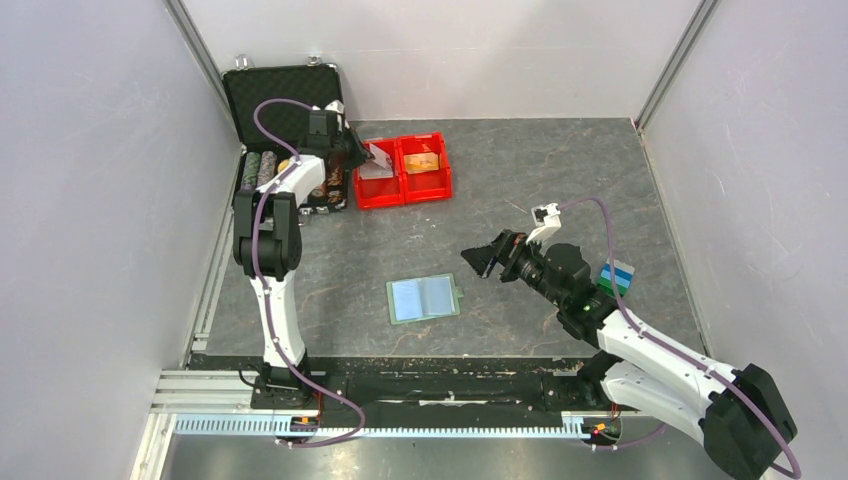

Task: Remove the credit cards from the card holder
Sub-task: Place the credit card in the storage box.

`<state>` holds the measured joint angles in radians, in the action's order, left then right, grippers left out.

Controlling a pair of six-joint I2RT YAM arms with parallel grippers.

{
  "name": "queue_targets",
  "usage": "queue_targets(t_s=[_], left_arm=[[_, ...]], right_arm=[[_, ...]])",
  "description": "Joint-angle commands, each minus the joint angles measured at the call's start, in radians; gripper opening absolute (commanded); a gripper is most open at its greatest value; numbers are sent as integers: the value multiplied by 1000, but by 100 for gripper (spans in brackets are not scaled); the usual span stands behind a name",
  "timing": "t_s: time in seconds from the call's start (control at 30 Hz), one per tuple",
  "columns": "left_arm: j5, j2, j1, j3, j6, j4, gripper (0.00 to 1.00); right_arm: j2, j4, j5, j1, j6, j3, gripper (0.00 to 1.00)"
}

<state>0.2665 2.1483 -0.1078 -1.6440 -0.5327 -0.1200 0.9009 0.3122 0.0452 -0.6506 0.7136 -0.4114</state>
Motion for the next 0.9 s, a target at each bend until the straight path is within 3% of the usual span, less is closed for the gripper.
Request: queue_targets(t_s=[0.0, 0.57, 0.87], left_arm=[[-9, 15, 3, -74, 45, -24, 2], [-6, 31, 3, -169, 45, -142, 2], [-16, 39, 3, -139, 45, -116, 2]], right_arm=[[6, 12, -7, 1, -5, -49, 98], [-7, -7, 20, 2, 14, -61, 98], [-27, -22, 9, 2, 12, -63, 98]])
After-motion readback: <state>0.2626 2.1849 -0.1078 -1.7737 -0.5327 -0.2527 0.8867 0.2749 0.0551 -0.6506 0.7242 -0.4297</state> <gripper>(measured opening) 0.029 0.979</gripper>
